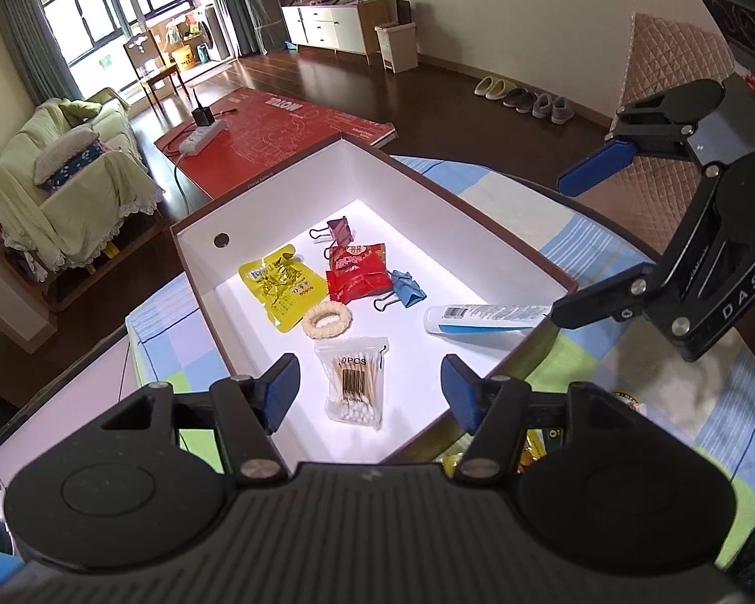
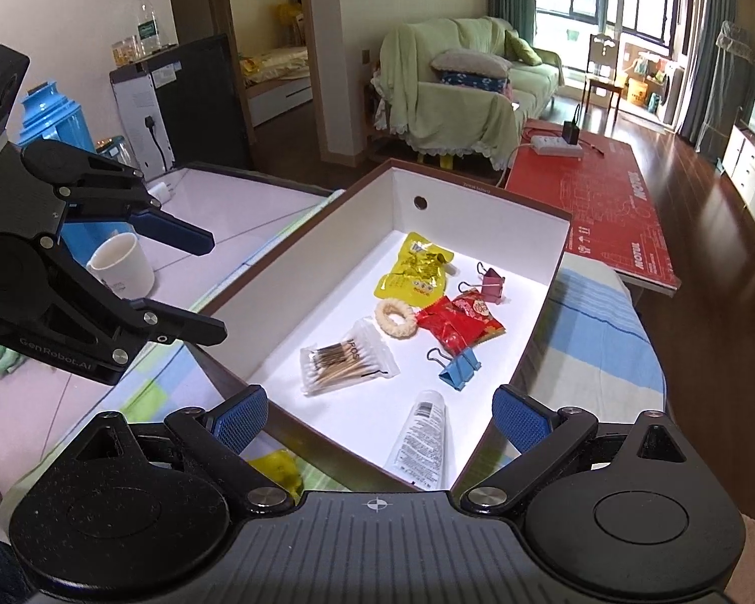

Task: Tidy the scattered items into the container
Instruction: 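Move both tools back from the box toward the remaining items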

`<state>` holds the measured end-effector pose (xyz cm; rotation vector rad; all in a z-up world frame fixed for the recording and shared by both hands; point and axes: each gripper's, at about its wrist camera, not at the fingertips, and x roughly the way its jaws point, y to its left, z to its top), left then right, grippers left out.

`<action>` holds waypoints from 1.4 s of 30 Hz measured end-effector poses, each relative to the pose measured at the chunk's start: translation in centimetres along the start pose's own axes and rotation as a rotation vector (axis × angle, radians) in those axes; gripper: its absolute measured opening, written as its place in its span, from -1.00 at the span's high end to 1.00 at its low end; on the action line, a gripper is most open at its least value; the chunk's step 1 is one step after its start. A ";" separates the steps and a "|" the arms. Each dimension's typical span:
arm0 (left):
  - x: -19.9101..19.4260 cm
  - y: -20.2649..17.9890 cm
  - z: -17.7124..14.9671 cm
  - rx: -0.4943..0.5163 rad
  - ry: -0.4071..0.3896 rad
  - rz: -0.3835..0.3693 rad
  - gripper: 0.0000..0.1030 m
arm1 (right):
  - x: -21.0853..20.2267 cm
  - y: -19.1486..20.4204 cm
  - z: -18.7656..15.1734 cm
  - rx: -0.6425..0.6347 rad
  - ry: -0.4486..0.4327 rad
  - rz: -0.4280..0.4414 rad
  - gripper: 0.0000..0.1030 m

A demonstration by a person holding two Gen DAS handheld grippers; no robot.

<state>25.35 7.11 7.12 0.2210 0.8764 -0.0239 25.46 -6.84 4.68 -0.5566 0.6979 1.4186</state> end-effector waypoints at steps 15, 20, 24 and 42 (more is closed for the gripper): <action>-3.9 -0.9 -2.6 -0.032 -0.048 0.018 -0.32 | -3.8 1.5 -2.1 0.036 -0.059 -0.027 -0.91; -4.6 -1.4 -4.2 -0.055 -0.048 0.012 -0.36 | -4.7 1.5 -3.9 0.060 -0.062 -0.013 -0.91; -4.8 -1.9 -5.5 -0.065 -0.046 0.001 -0.40 | -4.6 1.6 -5.8 0.055 -0.037 0.003 -0.91; -1.6 -4.0 -11.3 -0.073 0.060 -0.090 -0.45 | 1.0 3.4 -13.4 -0.048 0.139 0.095 -0.91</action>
